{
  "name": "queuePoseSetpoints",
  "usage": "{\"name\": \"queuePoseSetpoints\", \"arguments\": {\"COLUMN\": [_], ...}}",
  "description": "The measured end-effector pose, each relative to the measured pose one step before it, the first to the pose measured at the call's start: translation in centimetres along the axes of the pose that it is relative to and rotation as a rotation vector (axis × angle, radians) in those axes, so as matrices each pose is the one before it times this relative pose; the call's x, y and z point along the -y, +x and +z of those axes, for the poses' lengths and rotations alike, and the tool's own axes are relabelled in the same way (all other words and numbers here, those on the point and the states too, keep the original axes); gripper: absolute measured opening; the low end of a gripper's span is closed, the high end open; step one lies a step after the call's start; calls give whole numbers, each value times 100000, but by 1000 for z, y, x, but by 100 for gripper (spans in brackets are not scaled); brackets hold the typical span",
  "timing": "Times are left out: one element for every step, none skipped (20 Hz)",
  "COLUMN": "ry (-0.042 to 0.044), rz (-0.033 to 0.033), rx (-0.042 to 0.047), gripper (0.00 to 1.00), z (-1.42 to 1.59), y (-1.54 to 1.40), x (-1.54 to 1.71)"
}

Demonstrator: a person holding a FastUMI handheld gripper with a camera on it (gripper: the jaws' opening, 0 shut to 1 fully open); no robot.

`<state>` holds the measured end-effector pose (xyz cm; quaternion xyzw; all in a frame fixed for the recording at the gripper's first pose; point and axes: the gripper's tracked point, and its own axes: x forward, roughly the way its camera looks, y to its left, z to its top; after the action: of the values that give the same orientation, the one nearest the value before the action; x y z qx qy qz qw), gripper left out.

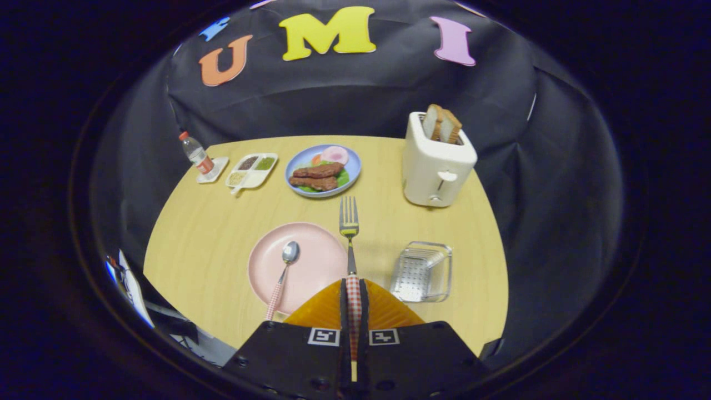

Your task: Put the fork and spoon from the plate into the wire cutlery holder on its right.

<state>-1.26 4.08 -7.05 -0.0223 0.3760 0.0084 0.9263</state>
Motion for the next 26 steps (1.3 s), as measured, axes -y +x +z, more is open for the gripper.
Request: {"name": "queuePoseSetpoints", "arguments": {"ry": [1037, 881, 1733, 2565, 2220, 1499, 1489, 1570, 713, 779, 558, -135, 645, 966, 1112, 1326, 850, 694, 796, 1345, 1436, 1044, 358, -61, 326, 991], "rz": [-2344, -1635, 55, 1169, 40, -715, -260, 498, 110, -23, -77, -117, 242, -6, -167, -203, 83, 535, 435, -127, -265, -125, 13, 79, -177, -258], "rx": [-2024, -2616, -3742, -3838, -5082, -5503, -5062, -4307, -4086, -4161, -3349, -3586, -2938, -3249, -3366, -2884, -2099, -1874, -1268, -1166, -906, -516, -428, 99, 318, 534], "gripper": [4, 4, 4, 4, 4, 4, 4, 5, 4, 4, 4, 4, 4, 4, 4, 4, 4, 4, 4, 4, 4, 4, 7, 7, 7, 7], "z": [125, -57, -350, -393, -666, -708, -707, -443, -488, -315, -159, 24, 185, 231, 23, 82, 293, 94, 220, 164, 203, 123, 192, 284, 267, 322], "y": [-498, -264, -248, -48, 325, 291, 232, 288, 435, 408, 292, 403, 403, 316, 506, 265, 355, 196, 321, 241, 202, 244, 204, 119, 123, 81], "x": [1747, 1356, 982, 625, 670, 739, 462, 143, 166, 83, 46, -133, -159, -112, -94, -109, -217, -232, -162, -26, 51, -98, -82, -56, 48, 71]}}
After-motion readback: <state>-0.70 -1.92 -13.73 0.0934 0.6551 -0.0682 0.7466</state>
